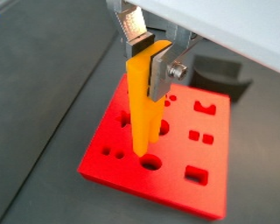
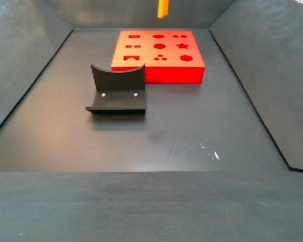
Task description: Insert the square-circle object.
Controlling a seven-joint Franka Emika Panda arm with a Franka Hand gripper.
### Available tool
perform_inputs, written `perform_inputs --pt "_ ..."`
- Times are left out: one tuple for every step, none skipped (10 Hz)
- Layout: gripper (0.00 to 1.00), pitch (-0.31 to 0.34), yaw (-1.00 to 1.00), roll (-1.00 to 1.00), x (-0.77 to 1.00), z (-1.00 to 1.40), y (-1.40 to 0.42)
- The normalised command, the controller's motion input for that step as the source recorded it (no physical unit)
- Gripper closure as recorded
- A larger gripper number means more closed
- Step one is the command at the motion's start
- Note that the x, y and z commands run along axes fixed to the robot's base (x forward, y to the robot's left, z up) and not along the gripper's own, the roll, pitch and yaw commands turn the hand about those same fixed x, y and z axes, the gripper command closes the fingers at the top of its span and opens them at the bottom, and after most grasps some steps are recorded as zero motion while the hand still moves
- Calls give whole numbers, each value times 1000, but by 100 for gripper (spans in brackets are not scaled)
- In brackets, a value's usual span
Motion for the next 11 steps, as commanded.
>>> perform_inputs --pt "100 23 -1000 -73 0 -409 0" --pt "100 113 -954 -70 0 -311 -43" --pt "100 171 -949 11 -40 -249 0" --pt "100 164 -963 26 -66 -237 0" --pt "100 127 -903 67 -174 -206 0" --pt "100 40 -897 80 -246 -266 0" --pt "100 39 -891 119 -251 -189 0" --pt "100 83 -880 166 -229 -46 0" --pt "100 139 -914 167 -157 0 -17" --pt "100 130 -951 36 -103 0 0" --pt "100 29 -969 -16 -43 69 0"
